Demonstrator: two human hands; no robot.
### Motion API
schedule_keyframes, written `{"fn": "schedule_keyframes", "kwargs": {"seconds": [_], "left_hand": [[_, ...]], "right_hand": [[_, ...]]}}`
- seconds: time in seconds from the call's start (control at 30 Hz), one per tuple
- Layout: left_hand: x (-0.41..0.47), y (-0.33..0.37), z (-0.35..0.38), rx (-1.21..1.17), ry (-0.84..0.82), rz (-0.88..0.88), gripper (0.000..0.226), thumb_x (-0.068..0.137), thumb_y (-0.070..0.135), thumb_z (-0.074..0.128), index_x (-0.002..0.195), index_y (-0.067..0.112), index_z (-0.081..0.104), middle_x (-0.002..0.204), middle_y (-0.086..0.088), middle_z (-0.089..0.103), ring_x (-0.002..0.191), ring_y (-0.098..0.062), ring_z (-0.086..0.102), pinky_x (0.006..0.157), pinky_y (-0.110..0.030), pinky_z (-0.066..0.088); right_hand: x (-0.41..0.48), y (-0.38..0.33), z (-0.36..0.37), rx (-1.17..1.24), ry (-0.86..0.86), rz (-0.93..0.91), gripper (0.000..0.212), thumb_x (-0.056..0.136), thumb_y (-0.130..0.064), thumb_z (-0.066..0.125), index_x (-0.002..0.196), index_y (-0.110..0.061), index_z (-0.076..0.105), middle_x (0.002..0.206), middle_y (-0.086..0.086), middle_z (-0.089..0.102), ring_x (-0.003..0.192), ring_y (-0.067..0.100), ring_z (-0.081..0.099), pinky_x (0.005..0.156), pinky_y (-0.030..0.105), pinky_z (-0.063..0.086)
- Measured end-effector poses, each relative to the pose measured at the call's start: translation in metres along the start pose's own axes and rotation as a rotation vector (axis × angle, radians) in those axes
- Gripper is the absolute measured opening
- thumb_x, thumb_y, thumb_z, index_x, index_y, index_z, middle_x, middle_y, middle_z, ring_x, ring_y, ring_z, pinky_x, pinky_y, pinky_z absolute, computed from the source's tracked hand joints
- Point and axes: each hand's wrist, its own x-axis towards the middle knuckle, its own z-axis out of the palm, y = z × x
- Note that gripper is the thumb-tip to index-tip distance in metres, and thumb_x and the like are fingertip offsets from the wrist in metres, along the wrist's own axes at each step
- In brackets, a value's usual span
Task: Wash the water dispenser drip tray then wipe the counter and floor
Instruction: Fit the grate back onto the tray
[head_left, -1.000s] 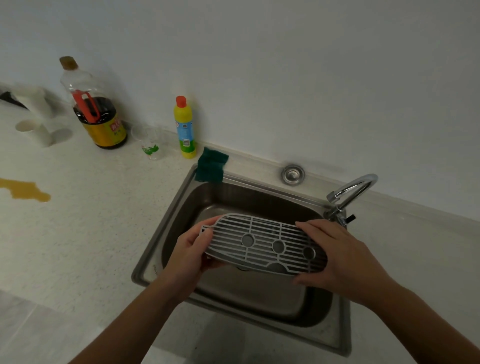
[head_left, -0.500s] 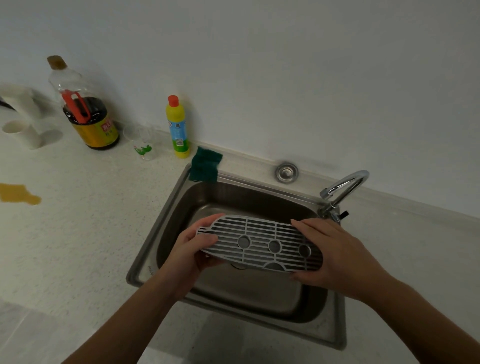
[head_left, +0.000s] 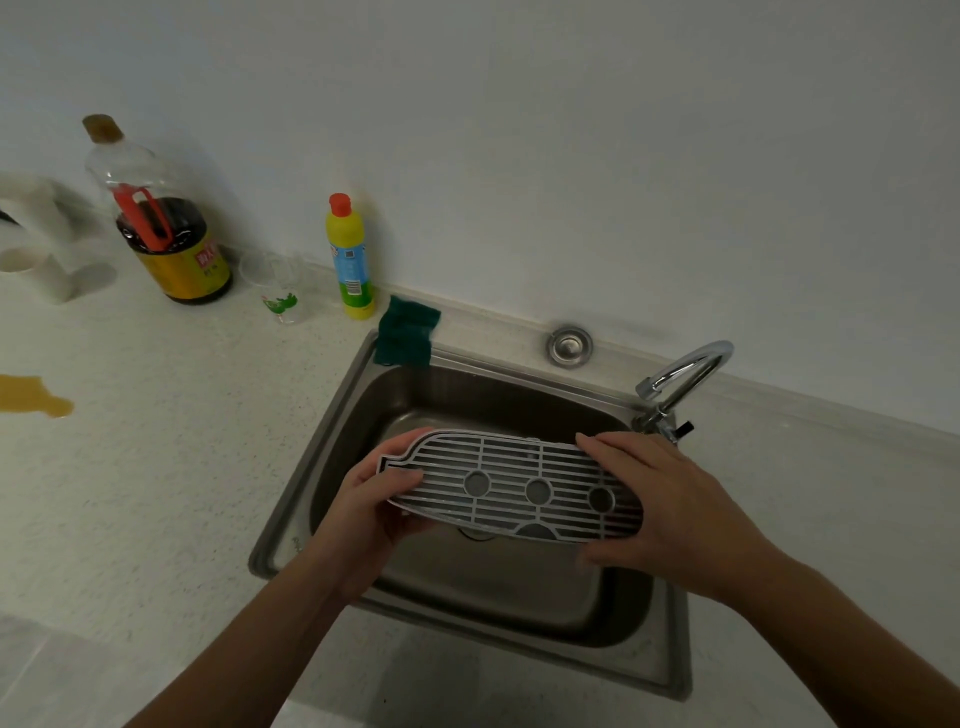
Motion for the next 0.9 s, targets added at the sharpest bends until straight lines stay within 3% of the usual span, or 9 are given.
{"fn": "schedule_keyframes", "kwargs": {"seconds": [0.1, 0.17, 0.23, 0.3, 0.4, 0.47, 0.53, 0.67, 0.9], "left_hand": [[0.002, -0.001, -0.008, -0.021, 0.014, 0.011, 0.055, 0.086, 0.021, 0.066, 0.140, 0.015, 0.060, 0.140, -0.021, 0.062, 0.120, -0.037, 0.064, 0.085, -0.046, 0.060], [0.002, -0.002, -0.014, -0.030, 0.016, 0.021, 0.056, 0.087, 0.021, 0.065, 0.142, 0.015, 0.058, 0.142, -0.021, 0.061, 0.121, -0.038, 0.063, 0.086, -0.045, 0.060], [0.002, -0.004, -0.019, -0.030, 0.028, 0.026, 0.057, 0.086, 0.022, 0.065, 0.142, 0.016, 0.058, 0.141, -0.020, 0.061, 0.121, -0.037, 0.064, 0.085, -0.045, 0.061], [0.001, -0.006, -0.023, -0.016, 0.044, 0.027, 0.056, 0.085, 0.021, 0.065, 0.141, 0.017, 0.059, 0.140, -0.019, 0.062, 0.122, -0.038, 0.064, 0.086, -0.045, 0.061], [0.001, -0.007, -0.026, -0.004, 0.050, 0.029, 0.056, 0.086, 0.021, 0.064, 0.142, 0.017, 0.059, 0.141, -0.018, 0.063, 0.124, -0.039, 0.064, 0.087, -0.045, 0.061], [0.001, -0.007, -0.026, 0.004, 0.054, 0.032, 0.055, 0.087, 0.022, 0.065, 0.142, 0.018, 0.058, 0.141, -0.017, 0.063, 0.124, -0.038, 0.064, 0.088, -0.045, 0.061], [0.002, -0.007, -0.025, 0.022, 0.059, 0.029, 0.054, 0.088, 0.024, 0.065, 0.142, 0.019, 0.059, 0.140, -0.017, 0.063, 0.124, -0.039, 0.064, 0.089, -0.046, 0.061], [0.004, -0.008, -0.017, 0.048, 0.045, 0.021, 0.052, 0.090, 0.030, 0.065, 0.141, 0.021, 0.059, 0.140, -0.015, 0.064, 0.124, -0.038, 0.064, 0.090, -0.046, 0.061], [0.005, -0.008, -0.002, 0.078, 0.060, 0.041, 0.051, 0.093, 0.044, 0.063, 0.139, 0.023, 0.061, 0.138, -0.013, 0.065, 0.123, -0.035, 0.065, 0.089, -0.044, 0.061]], "right_hand": [[-0.003, 0.007, -0.001, 0.362, 0.195, 0.179, 0.089, 0.079, -0.081, 0.061, 0.154, -0.039, 0.038, 0.144, -0.019, 0.044, 0.125, -0.002, 0.044, 0.103, 0.029, 0.040], [-0.005, 0.009, -0.004, 0.688, 0.270, 0.357, 0.071, 0.083, -0.071, 0.058, 0.145, -0.036, 0.049, 0.136, -0.013, 0.058, 0.108, -0.002, 0.063, 0.091, 0.026, 0.051], [-0.006, 0.010, -0.002, 0.976, 0.176, 0.483, 0.052, 0.087, -0.060, 0.055, 0.134, -0.037, 0.057, 0.128, -0.006, 0.067, 0.102, 0.006, 0.070, 0.083, 0.029, 0.058], [-0.006, 0.006, 0.004, 1.051, 0.108, 0.523, 0.037, 0.093, -0.047, 0.060, 0.128, -0.038, 0.061, 0.127, -0.005, 0.067, 0.107, 0.011, 0.069, 0.083, 0.030, 0.058], [-0.006, 0.007, 0.015, 0.548, 0.338, 0.458, 0.032, 0.095, -0.025, 0.071, 0.126, -0.027, 0.063, 0.124, -0.005, 0.057, 0.111, 0.013, 0.057, 0.091, 0.030, 0.052], [-0.004, -0.004, 0.014, 0.240, 0.527, 0.286, 0.020, 0.091, -0.024, 0.072, 0.110, -0.024, 0.067, 0.107, -0.007, 0.055, 0.095, 0.005, 0.052, 0.084, 0.025, 0.047], [0.002, -0.024, 0.011, 0.162, 0.411, 0.107, 0.015, 0.096, -0.036, 0.059, 0.106, -0.030, 0.067, 0.098, -0.014, 0.056, 0.086, -0.003, 0.050, 0.079, 0.016, 0.041], [0.021, -0.059, 0.017, 0.044, 0.060, 0.006, 0.045, 0.101, -0.052, 0.030, 0.124, -0.035, 0.064, 0.110, -0.011, 0.068, 0.097, 0.007, 0.061, 0.091, 0.031, 0.051], [0.038, -0.062, 0.030, -0.077, 0.008, 0.061, 0.046, 0.101, -0.062, 0.026, 0.101, -0.032, 0.062, 0.086, -0.012, 0.061, 0.078, 0.008, 0.056, 0.081, 0.032, 0.052]]}}
